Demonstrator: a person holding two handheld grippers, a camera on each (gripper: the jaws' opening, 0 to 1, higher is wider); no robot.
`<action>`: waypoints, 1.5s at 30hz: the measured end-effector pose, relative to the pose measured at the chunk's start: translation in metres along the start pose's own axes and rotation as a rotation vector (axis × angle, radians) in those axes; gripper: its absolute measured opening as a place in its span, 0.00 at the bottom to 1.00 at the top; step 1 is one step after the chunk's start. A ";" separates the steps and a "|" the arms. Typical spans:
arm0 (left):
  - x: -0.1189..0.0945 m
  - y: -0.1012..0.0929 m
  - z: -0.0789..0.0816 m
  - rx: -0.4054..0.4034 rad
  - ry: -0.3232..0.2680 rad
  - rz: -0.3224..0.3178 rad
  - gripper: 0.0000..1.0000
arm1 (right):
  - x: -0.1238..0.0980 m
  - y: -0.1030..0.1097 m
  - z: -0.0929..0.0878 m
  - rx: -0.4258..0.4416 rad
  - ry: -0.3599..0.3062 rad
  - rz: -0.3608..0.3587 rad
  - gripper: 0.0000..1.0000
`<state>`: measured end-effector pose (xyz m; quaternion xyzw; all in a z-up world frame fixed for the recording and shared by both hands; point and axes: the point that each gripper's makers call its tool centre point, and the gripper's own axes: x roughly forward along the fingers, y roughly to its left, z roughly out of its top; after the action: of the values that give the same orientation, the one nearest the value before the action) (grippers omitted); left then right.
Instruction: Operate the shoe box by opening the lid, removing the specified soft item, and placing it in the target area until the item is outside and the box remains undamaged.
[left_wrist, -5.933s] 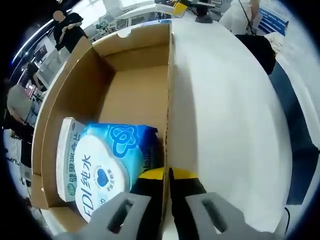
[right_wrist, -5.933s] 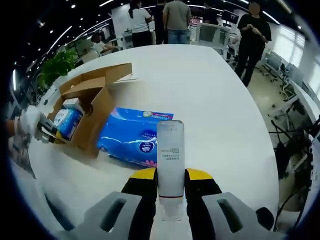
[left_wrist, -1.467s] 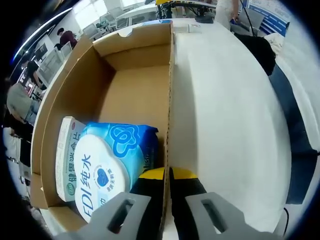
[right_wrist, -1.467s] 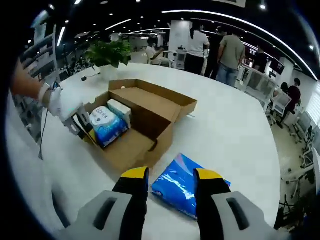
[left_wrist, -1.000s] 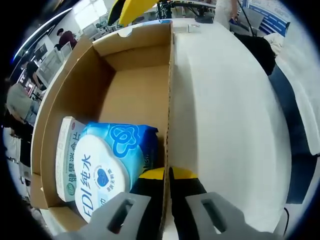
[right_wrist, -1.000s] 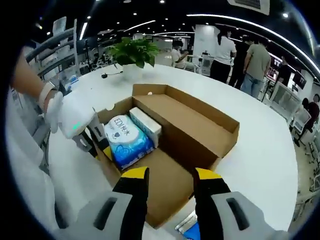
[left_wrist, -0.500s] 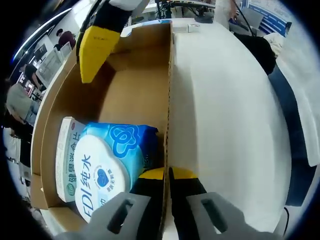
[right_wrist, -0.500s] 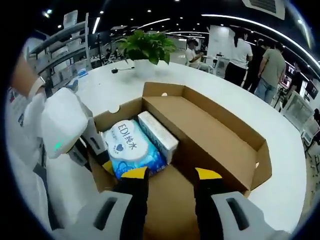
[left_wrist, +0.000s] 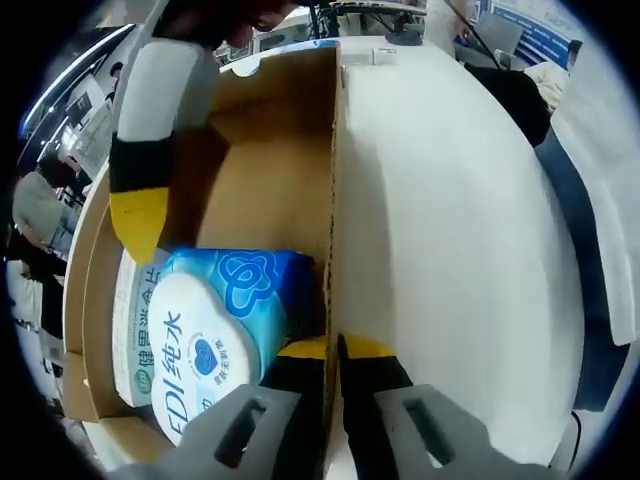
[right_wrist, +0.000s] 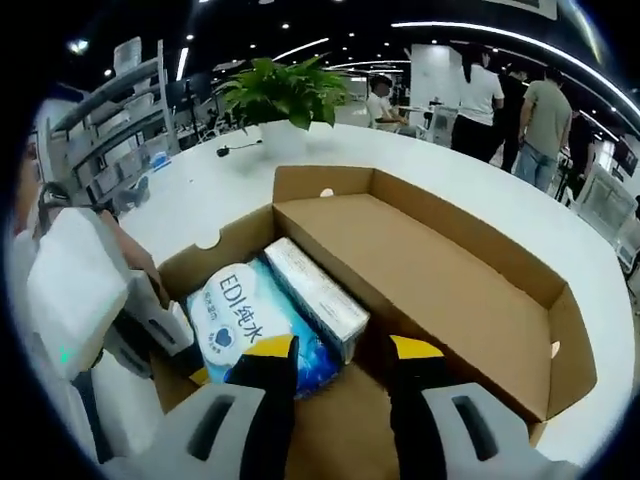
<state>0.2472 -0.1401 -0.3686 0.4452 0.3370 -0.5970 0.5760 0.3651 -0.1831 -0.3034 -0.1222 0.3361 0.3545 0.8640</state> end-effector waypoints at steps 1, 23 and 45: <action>0.000 0.000 0.000 0.000 0.000 0.000 0.01 | 0.003 0.000 0.000 0.002 0.001 0.001 0.34; 0.003 -0.001 0.004 -0.004 0.000 -0.001 0.01 | 0.029 0.018 0.009 0.117 -0.014 0.056 0.32; 0.002 0.002 0.005 -0.003 -0.003 0.002 0.01 | 0.034 0.031 0.028 -0.482 0.051 0.014 0.25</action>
<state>0.2486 -0.1455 -0.3682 0.4438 0.3365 -0.5964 0.5780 0.3756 -0.1302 -0.3041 -0.3313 0.2645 0.4274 0.7985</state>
